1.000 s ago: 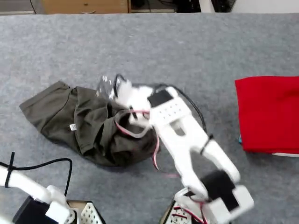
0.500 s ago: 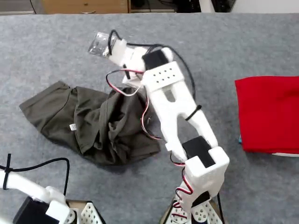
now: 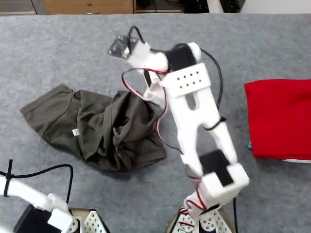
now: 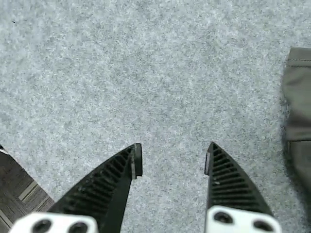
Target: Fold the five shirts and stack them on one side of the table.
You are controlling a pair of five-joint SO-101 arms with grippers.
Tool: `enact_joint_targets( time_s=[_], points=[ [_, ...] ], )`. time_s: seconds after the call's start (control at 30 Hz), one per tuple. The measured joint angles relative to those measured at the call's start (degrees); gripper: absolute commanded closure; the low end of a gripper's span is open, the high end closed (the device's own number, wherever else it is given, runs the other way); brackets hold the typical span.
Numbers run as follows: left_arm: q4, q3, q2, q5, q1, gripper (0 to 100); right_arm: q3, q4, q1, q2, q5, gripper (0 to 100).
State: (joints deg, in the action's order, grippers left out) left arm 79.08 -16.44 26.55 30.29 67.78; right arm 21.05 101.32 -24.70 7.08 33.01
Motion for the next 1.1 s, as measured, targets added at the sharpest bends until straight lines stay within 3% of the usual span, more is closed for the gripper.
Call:
enact_joint_targets(
  time_s=[0.17,0.37,0.77,1.1],
  points=[
    [0.0,0.0,0.0,0.0,0.0,78,-18.9,0.0,-0.7,-7.9,-0.1,96.3],
    [0.0,-0.2,0.0,0.0,0.0,78,-32.8,-2.8,-2.5,-8.1,-0.1,72.3],
    [0.0,-3.2,0.0,0.0,0.0,78,-35.3,-9.5,-14.9,4.0,-0.1,73.7],
    [0.0,-3.2,0.0,0.0,0.0,78,-35.2,-18.2,-15.4,13.5,-0.2,73.7]
  ],
)
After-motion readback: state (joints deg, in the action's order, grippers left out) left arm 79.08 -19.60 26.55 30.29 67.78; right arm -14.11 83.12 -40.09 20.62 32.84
